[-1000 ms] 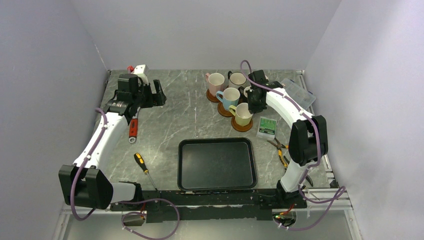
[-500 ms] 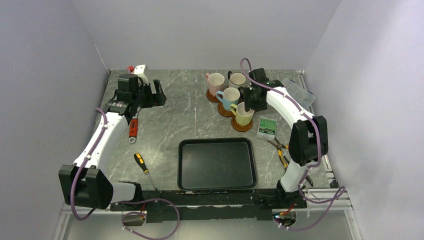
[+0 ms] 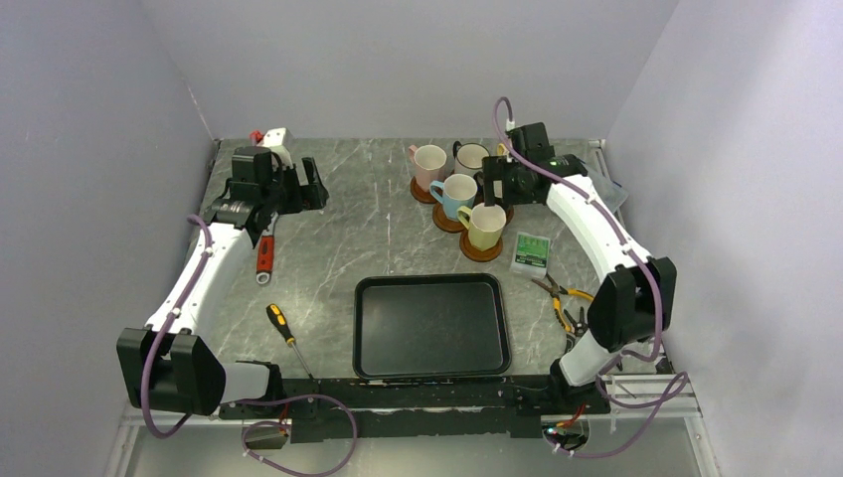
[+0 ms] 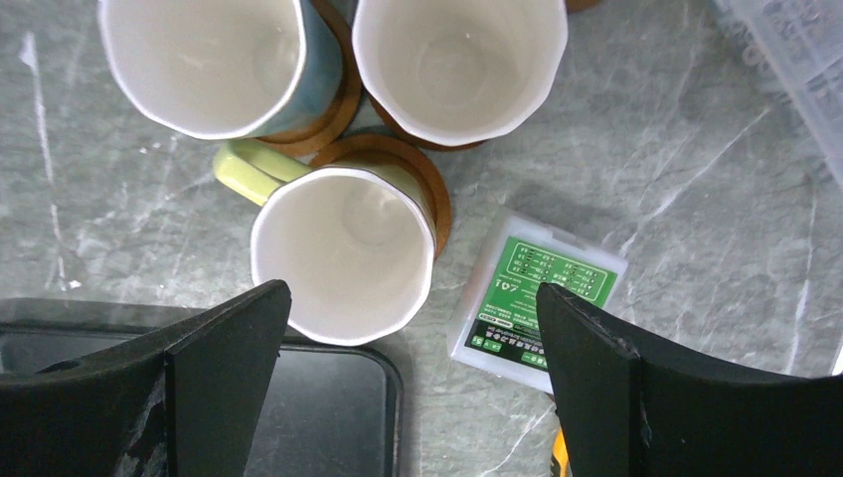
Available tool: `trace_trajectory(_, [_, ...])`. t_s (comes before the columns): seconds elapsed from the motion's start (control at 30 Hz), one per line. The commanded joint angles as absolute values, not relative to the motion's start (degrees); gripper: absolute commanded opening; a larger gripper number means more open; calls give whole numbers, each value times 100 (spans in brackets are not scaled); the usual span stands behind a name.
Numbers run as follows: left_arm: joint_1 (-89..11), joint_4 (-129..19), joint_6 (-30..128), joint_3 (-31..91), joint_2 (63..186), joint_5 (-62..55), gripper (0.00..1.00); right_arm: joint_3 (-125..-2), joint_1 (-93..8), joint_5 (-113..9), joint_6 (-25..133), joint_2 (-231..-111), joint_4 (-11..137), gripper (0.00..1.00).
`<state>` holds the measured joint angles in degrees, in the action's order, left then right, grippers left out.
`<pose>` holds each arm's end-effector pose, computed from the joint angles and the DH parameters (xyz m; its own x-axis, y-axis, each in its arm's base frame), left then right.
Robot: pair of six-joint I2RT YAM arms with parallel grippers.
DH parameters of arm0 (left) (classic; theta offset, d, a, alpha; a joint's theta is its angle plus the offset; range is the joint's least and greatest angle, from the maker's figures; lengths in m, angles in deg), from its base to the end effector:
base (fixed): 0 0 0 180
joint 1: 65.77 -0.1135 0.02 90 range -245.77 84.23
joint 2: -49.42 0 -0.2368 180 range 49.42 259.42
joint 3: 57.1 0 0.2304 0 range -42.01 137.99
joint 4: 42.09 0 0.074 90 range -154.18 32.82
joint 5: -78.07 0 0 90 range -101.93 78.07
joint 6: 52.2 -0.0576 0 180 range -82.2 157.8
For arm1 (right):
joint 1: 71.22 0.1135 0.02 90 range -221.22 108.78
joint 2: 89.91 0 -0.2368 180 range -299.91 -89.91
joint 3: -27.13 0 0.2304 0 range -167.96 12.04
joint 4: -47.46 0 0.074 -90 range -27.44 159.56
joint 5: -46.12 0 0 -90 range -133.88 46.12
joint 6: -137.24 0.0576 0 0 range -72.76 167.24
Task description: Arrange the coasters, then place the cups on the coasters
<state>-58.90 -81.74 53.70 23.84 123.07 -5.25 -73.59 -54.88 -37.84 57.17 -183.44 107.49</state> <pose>0.2898 -0.0417 0.2997 -0.5703 -0.2054 -0.7953 0.0625 0.9546 -0.2913 0.3303 0.0905 0.2741 -0.7910 -0.0532 -0.6095 -0.0836 0.9963 0.0216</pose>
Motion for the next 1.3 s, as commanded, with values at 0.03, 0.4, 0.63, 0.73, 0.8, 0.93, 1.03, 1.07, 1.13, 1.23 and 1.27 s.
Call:
trace_trajectory(0.03, [-6110, -7936, 5559, 2339, 12249, -519, 94, -7547, -5912, -3990, 5720, -17854, 10557, 100])
trace_trajectory(0.4, [-6278, -7356, 5347, 1944, 11320, -1393, 94, -6066, -6773, -4115, 6055, -15939, 9059, 100])
trace_trajectory(0.63, [-6270, -6685, 5216, 1434, 10358, -1757, 94, -4967, -6762, -3415, 5690, -14636, 7785, 100])
trace_trajectory(0.73, [-6262, -6430, 5150, 1234, 10084, -1867, 94, -4379, -6754, -3292, 5524, -14162, 7265, 100])
trace_trajectory(0.8, [-6259, -6352, 5113, 1145, 9991, -1894, 94, -4065, -6753, -3246, 5449, -13887, 7011, 100])
trace_trajectory(0.93, [-6260, -6341, 5098, 1117, 9961, -1953, 94, -3810, -6757, -3284, 5410, -13651, 6840, 100])
trace_trajectory(1.03, [-6256, -6349, 5087, 1109, 9964, -2006, 94, -3817, -6753, -3344, 5401, -13659, 6815, 100])
trace_trajectory(1.07, [-6255, -6351, 5089, 1101, 9966, -2005, 94, -3820, -6755, -3357, 5401, -13670, 6804, 100])
trace_trajectory(1.13, [-6249, -6323, 5083, 1083, 9965, -1954, 94, -3807, -6756, -3362, 5386, -13660, 6792, 100])
trace_trajectory(1.23, [-6251, -6302, 5098, 1073, 9991, -1888, 94, -3793, -6751, -3304, 5383, -13640, 6792, 100])
trace_trajectory(1.27, [-6247, -6302, 5098, 1073, 9996, -1887, 94, -3801, -6753, -3282, 5390, -13644, 6799, 100])
